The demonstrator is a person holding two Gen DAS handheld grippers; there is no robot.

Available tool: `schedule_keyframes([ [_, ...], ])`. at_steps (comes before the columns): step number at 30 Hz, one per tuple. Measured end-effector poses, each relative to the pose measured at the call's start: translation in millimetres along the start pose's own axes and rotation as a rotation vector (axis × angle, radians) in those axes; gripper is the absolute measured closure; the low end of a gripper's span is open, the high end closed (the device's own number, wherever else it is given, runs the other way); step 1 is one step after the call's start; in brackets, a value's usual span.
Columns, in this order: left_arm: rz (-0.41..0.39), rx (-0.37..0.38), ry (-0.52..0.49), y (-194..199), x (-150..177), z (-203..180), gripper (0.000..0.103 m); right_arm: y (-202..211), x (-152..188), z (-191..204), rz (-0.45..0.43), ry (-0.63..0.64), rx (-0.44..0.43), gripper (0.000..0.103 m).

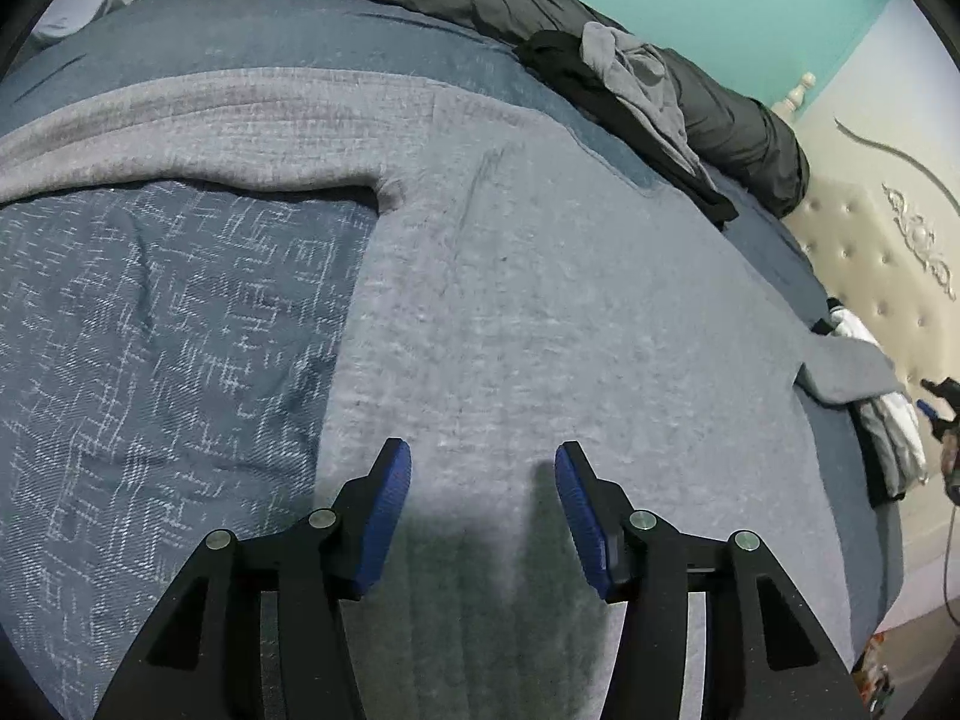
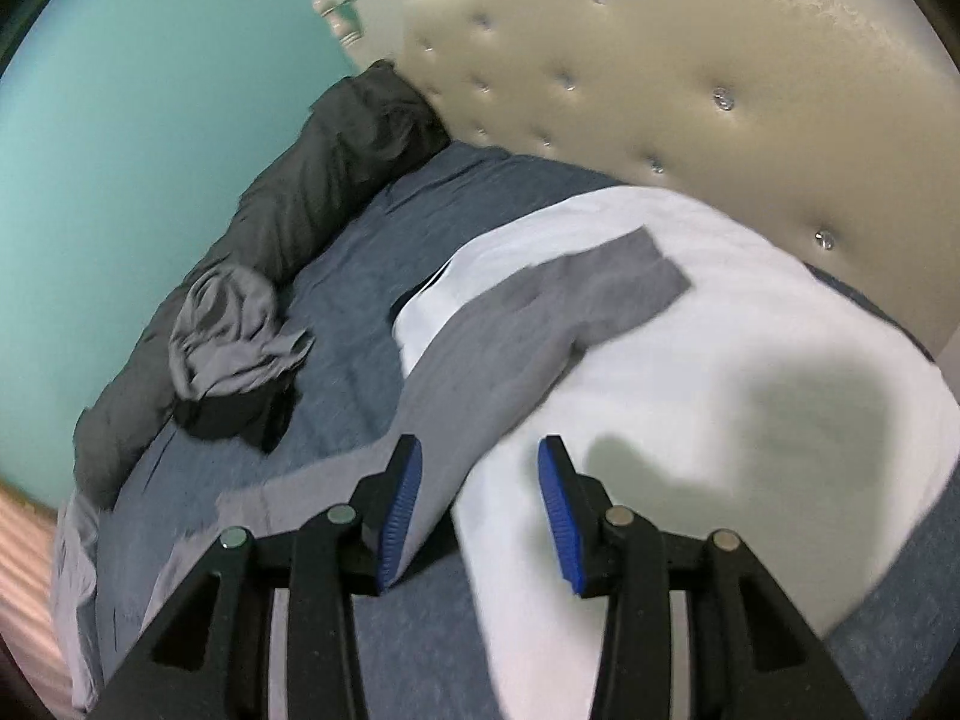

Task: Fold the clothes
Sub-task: 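Grasp the hoodie sleeve cuff lying on the white pillow with the right tool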

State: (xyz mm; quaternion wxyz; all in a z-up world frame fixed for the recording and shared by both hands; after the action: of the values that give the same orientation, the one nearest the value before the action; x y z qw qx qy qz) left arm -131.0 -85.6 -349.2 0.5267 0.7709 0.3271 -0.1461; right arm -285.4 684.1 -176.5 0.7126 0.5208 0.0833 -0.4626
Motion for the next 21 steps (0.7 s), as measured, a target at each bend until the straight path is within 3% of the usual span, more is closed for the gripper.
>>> schedule_keyframes([
  [5, -0.013, -0.002, -0.025, -0.8, -1.2, -3.0, 0.048, -31.0, -12.8, -13.4, 0.030, -0.052, 0.037, 0.061],
  [16, 0.005, 0.032, -0.003, -6.8, 2.7, -2.1, 0.048, -66.7, -30.3, -17.6, 0.048, -0.026, 0.128, 0.062],
  [17, 0.007, 0.036, -0.002, -6.8, 2.8, -1.8, 0.048, -64.0, -29.7, -9.9, 0.038, -0.009, 0.114, 0.065],
  [18, 0.009, 0.039, 0.000, -6.7, 2.9, -1.6, 0.048, -61.3, -29.2, -2.1, 0.028, 0.009, 0.100, 0.082],
  [19, 0.009, 0.040, 0.002, -6.8, 2.7, -1.0, 0.048, -58.6, -28.7, 5.7, 0.017, 0.027, 0.086, 0.092],
  [21, 0.009, 0.041, 0.007, -6.9, 2.7, 0.8, 0.048, -53.2, -27.5, 21.4, -0.003, 0.062, 0.058, 0.095],
])
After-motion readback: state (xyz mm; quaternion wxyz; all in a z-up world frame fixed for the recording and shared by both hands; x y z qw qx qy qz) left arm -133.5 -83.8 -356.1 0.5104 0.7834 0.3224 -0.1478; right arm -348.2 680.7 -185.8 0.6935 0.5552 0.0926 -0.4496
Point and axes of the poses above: each gripper's, at about its wrist camera, not at the fingertips, and y roughly against the way its jaws point, z to its left, x to its underside, the point moved 4 cm from there along -y, roughly the way its jaws point, and after that the axes turned 5 degrees about -z, right-handed, at the moved point
